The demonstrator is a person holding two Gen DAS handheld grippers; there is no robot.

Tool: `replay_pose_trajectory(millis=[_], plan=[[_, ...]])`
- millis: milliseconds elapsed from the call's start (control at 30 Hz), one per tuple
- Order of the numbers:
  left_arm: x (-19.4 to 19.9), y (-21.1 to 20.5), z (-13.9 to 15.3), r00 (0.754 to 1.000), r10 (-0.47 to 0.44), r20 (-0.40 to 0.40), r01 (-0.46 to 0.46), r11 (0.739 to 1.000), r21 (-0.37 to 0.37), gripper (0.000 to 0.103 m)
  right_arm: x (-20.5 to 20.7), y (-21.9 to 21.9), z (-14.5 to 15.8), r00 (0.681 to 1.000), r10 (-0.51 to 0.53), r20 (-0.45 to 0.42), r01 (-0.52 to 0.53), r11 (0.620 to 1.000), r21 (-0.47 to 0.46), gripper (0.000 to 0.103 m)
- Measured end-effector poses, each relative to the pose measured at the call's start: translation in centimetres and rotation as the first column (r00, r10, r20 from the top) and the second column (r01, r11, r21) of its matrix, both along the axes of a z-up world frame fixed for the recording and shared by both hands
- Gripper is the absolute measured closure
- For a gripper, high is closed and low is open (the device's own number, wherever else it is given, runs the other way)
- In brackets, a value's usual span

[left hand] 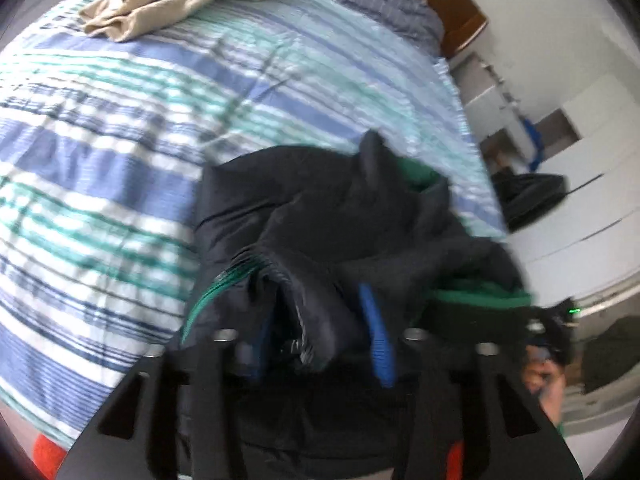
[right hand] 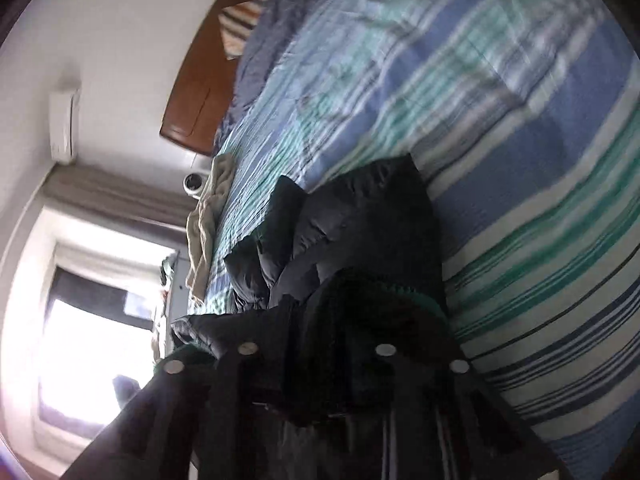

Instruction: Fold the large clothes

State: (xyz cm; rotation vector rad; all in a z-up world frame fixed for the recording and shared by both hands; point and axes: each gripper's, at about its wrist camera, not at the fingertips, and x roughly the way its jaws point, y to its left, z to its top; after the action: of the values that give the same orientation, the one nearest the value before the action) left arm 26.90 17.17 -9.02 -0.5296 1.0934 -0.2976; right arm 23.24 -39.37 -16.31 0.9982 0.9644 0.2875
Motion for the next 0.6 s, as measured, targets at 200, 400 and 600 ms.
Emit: replay_pose_trajectory(millis=[200,400,600], plan=[[-1.3,3.1,5.9,0.988,-0.014,0.151,0.030,0.994,-0.104,0.002,0.2,-0.2,3.9,0.995,0.042,0.091,-0.039,0.998,-0.041,0.001],[-0.4,1.2,0.6,0.987,-0.156,0.044,0.150,0.981,0.123,0.002,2.2,3.7,5.7,0.948,0.317,0.032,-0.261,0.830,-0.493,0.001],[0.6,-1.5,-5.6,0.985,-0.145,-0.089,0.162,0.959,0.232,0.040,4.7,6.3,0.6,0.915,0.387,-0.117,-0.388,0.759,-0.523,0.041]])
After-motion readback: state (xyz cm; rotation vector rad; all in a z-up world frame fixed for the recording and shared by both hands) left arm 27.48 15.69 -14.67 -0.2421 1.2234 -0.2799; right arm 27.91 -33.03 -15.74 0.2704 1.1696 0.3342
